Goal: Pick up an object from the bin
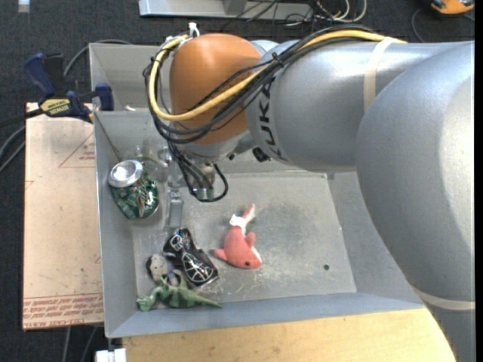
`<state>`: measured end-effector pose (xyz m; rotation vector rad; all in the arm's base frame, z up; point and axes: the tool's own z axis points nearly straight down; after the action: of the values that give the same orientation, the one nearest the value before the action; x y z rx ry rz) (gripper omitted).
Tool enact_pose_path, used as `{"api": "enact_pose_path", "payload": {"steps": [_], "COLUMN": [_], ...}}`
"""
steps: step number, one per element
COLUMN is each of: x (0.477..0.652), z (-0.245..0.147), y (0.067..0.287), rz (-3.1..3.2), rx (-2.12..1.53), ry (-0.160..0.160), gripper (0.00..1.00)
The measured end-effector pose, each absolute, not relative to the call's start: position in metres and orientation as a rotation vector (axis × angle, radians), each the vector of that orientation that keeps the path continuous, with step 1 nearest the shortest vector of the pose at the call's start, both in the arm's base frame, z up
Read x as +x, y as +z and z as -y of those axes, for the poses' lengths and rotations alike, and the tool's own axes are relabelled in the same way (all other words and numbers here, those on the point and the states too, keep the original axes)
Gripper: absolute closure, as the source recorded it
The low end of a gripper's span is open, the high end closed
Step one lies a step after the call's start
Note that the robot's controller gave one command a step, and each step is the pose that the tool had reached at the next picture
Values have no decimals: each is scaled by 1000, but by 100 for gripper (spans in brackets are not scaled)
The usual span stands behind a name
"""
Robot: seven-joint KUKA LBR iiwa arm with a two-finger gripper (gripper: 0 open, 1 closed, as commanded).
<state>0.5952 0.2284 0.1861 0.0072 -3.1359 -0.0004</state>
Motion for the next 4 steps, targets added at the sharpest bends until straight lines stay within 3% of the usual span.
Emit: {"api": "enact_pose_path", "payload": {"steps": [1,2,3,4], "x": [597,569,545,555], "z": [-227,-217,-178,-167], "y": [191,120,124,76], "rz": [3143,3129,3142,3118], "rx": [0,275,-32,392], "ry": [-2,-3,-3,-5], "gripper": [0,0,0,0]}}
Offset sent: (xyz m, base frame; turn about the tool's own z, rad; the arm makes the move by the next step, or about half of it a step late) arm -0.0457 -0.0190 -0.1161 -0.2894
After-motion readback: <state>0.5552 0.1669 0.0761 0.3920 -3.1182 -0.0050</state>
